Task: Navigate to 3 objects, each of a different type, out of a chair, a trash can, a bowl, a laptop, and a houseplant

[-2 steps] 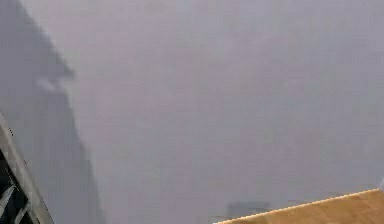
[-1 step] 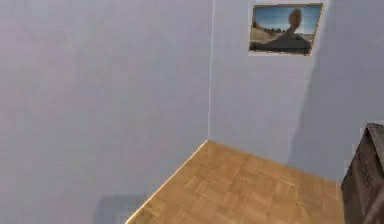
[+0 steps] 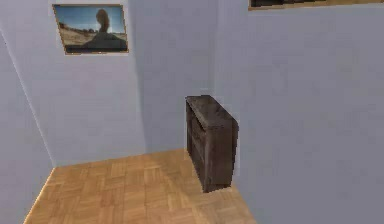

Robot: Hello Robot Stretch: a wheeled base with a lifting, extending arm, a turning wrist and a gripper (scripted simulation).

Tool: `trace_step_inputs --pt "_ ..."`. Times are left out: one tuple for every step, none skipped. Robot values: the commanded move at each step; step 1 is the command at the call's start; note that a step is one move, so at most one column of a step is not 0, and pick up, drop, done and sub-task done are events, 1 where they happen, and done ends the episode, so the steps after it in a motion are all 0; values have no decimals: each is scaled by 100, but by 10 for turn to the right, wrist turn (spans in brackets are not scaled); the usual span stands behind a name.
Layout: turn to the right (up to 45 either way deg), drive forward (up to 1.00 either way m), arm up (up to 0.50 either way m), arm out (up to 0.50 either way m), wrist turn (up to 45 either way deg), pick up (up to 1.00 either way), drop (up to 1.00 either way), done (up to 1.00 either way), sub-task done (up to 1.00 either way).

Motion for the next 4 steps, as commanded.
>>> trace_step_inputs --pt "30 0 0 0 0 0 0 0 0" --pt "0 45 0 0 0 0 0 0 0" --pt "0 0 0 0 0 0 0 0 100" --pt "450 0 0 0 0 0 0 0 0"
